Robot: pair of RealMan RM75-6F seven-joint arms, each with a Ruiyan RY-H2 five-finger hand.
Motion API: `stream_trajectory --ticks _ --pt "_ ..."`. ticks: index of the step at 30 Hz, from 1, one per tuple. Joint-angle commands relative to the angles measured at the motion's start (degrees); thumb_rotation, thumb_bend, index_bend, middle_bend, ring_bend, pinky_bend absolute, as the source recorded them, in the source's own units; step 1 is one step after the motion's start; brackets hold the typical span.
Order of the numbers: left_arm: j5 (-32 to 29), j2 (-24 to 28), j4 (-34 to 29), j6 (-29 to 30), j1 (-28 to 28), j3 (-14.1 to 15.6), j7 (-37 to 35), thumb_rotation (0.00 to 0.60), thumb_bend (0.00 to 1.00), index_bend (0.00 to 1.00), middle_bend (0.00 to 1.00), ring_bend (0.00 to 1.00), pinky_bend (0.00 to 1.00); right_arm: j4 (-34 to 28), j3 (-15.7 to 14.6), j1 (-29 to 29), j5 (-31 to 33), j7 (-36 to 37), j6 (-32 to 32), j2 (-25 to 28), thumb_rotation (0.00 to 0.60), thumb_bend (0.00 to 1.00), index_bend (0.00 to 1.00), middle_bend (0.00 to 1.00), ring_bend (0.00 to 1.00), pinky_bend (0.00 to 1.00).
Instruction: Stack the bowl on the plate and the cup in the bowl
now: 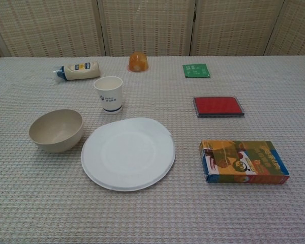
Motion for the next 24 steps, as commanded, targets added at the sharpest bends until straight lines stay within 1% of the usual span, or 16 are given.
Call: stream_trajectory --ticks 1,5,8,12,15,19,24 --pt "2.2 -2.5 3.4 -1.6 -3.1 -0.5 -2.7 0.600 0.20 0.32 0.04 0.00 0.15 0.4 0.3 0.5 0.5 0.4 -0.7 -0.1 0.600 0.07 0.00 0.02 0.00 0.00" --pt "1.2 -4.6 6.0 -6.8 -6.4 -0.7 -5.1 0.600 0.21 0.37 0.04 0.00 0.15 0.7 0.2 0.9 0.7 0.8 -1.6 -0.1 0.600 0.07 0.00 0.02 0.00 0.00" --pt "0.5 -5.8 7.3 -9.7 -8.2 -0.6 -6.0 0.600 0.22 0.39 0.04 0.00 0.15 0.8 0.2 0.9 0.6 0.8 -1.5 -0.1 0.600 0.07 0.00 0.02 0.00 0.00" --pt "0.6 -7.4 8.3 -10.6 -9.5 -0.7 -5.8 0.600 0.23 0.39 0.03 0.00 0.15 0.6 0.1 0.8 0.6 1.0 -1.4 0.2 0.600 0.07 0.00 0.02 0.00 0.00" --pt "2.0 -9.9 10.2 -11.2 -11.5 -0.7 -6.5 0.600 0.27 0.41 0.03 0.00 0.15 0.4 -0.2 0.5 0.1 1.2 -0.9 0.5 0.600 0.07 0.00 0.02 0.00 0.00" --pt "2.7 -11.8 12.2 -11.5 -13.0 -0.8 -6.4 0.600 0.34 0.46 0.03 0.00 0.15 0.4 -0.3 0.5 -0.1 1.8 -0.8 0.8 0.600 0.07 0.00 0.02 0.00 0.00" --pt "2.7 -13.1 12.4 -11.5 -14.3 -0.9 -4.9 0.600 0.36 0.47 0.03 0.00 0.15 0.6 -0.2 0.5 0.1 2.5 -0.7 1.0 0.600 0.07 0.00 0.02 0.00 0.00"
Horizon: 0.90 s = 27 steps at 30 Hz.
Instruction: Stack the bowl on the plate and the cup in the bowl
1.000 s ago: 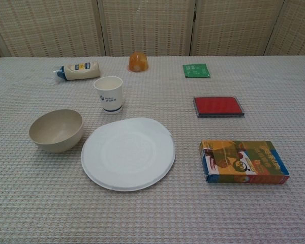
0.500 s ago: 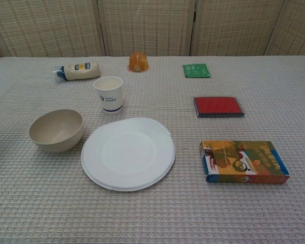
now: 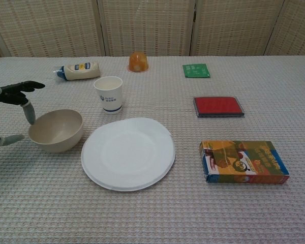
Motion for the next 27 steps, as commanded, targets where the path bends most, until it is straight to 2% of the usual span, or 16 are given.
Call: stream_trajectory --ticks 1,11,18,27 --pt "0.1 -0.6 -0.2 -0.1 -0.6 0.0 1.2 0.600 0.37 0.47 0.03 0.00 0.15 0.1 0.0 0.0 0.0 0.2 -0.1 0.1 0.600 0.07 0.00 0.02 0.00 0.00" --pt "-2.3 -1.3 -1.8 -2.3 -1.5 0.7 5.5 0.600 0.37 0.43 0.03 0.00 0.15 0.4 0.1 -0.4 -0.4 2.3 1.1 0.7 0.600 0.08 0.00 0.02 0.00 0.00" --pt "-3.8 0.8 -4.8 -2.7 -1.4 1.1 8.1 0.600 0.37 0.39 0.03 0.00 0.15 0.6 0.0 -0.3 -0.6 2.2 0.9 0.7 0.600 0.08 0.00 0.02 0.00 0.00" --pt "-5.0 1.9 -7.4 -2.6 -1.0 1.6 11.3 0.600 0.37 0.40 0.03 0.00 0.15 0.4 -0.2 -0.4 -1.0 2.0 1.3 0.7 0.600 0.09 0.00 0.02 0.00 0.00"
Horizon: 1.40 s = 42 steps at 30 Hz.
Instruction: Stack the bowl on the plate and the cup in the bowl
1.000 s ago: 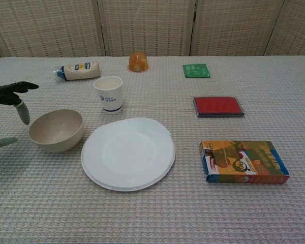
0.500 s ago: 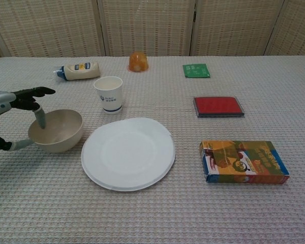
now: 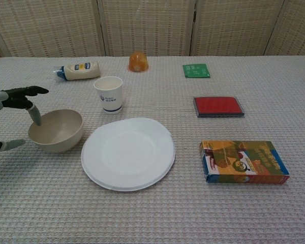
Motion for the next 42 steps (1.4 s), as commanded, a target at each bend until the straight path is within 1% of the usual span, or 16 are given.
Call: stream_trajectory --ticks 1,9,15,21,29,36,42 --pt "-0.3 -0.5 0.2 -0.5 -0.1 0.3 0.4 0.600 0.37 0.40 0.03 0.00 0.15 0.0 0.0 0.0 -0.1 0.1 0.0 0.1 0.600 0.09 0.00 0.02 0.00 0.00" --pt "-0.5 -2.6 2.3 -1.3 -0.9 0.4 0.3 0.600 0.37 0.42 0.03 0.00 0.15 0.1 0.0 -0.3 -0.3 0.9 0.6 0.4 0.600 0.09 0.00 0.02 0.00 0.00" --pt "1.0 -4.5 5.4 -0.1 -1.3 0.7 -1.0 0.600 0.37 0.47 0.03 0.00 0.15 0.1 -0.1 -0.3 -0.4 0.9 0.6 0.4 0.600 0.09 0.00 0.02 0.00 0.00" --pt "2.6 -7.0 8.8 1.8 -1.6 0.8 -2.4 0.600 0.37 0.54 0.03 0.00 0.15 0.4 0.1 -0.1 -0.2 1.7 0.3 0.5 0.600 0.09 0.00 0.02 0.00 0.00" --pt "2.6 -9.9 12.7 2.9 -1.3 1.2 -3.0 0.600 0.38 0.56 0.03 0.00 0.15 0.9 0.2 0.3 -0.3 2.6 0.0 0.5 0.600 0.09 0.00 0.02 0.00 0.00" --pt "2.5 -10.8 13.9 3.5 -1.1 1.4 -3.1 0.600 0.38 0.59 0.04 0.00 0.15 0.7 0.1 0.0 -0.5 2.3 0.5 0.5 0.600 0.09 0.00 0.02 0.00 0.00" --pt "3.4 -11.3 14.4 5.0 -1.0 1.6 -3.1 0.600 0.38 0.67 0.07 0.00 0.15 0.6 0.0 -0.2 -0.7 2.3 1.0 0.6 0.600 0.09 0.00 0.02 0.00 0.00"
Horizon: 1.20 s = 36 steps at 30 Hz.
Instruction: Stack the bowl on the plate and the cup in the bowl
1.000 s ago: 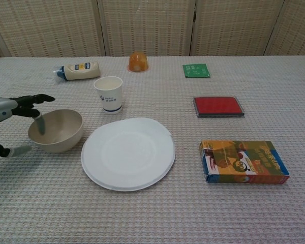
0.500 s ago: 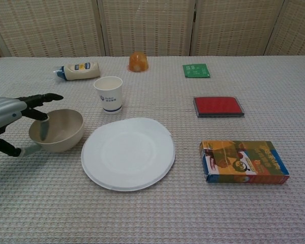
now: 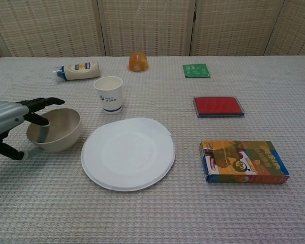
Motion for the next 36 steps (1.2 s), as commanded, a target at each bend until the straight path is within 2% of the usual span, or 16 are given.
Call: stream_trajectory --ticks 1,7,12,17,23,36 --pt "0.5 -0.2 0.3 1.1 0.1 -0.1 0.3 0.600 0.38 0.68 0.07 0.00 0.15 0.0 0.0 0.0 -0.1 0.1 0.0 0.0 0.600 0.09 0.00 0.02 0.00 0.00" --pt "1.9 0.5 -1.1 2.9 -0.1 -0.1 1.9 0.600 0.38 0.70 0.09 0.00 0.15 0.0 0.0 0.0 0.0 0.1 0.0 0.0 0.600 0.09 0.00 0.02 0.00 0.00" --pt "4.0 3.5 -6.9 2.7 -1.5 0.1 5.0 0.600 0.38 0.71 0.09 0.00 0.15 0.1 0.1 0.3 0.3 -0.4 -0.6 -0.2 0.600 0.09 0.00 0.02 0.00 0.00" --pt "4.5 6.2 -14.6 -0.5 -3.6 -0.2 11.6 0.600 0.38 0.71 0.09 0.00 0.15 0.0 0.1 0.5 0.6 -1.0 -1.2 -0.4 0.600 0.09 0.00 0.02 0.00 0.00" --pt "1.5 6.9 -20.6 -6.0 -6.5 -2.5 18.5 0.600 0.38 0.71 0.09 0.00 0.15 0.1 0.5 0.5 1.2 -0.4 -1.2 -0.3 0.600 0.09 0.00 0.02 0.00 0.00" --pt "-1.9 4.3 -21.2 -11.5 -10.8 -4.8 21.2 0.600 0.38 0.71 0.09 0.00 0.15 0.9 1.5 0.3 3.0 2.5 -1.2 0.7 0.600 0.09 0.00 0.02 0.00 0.00"
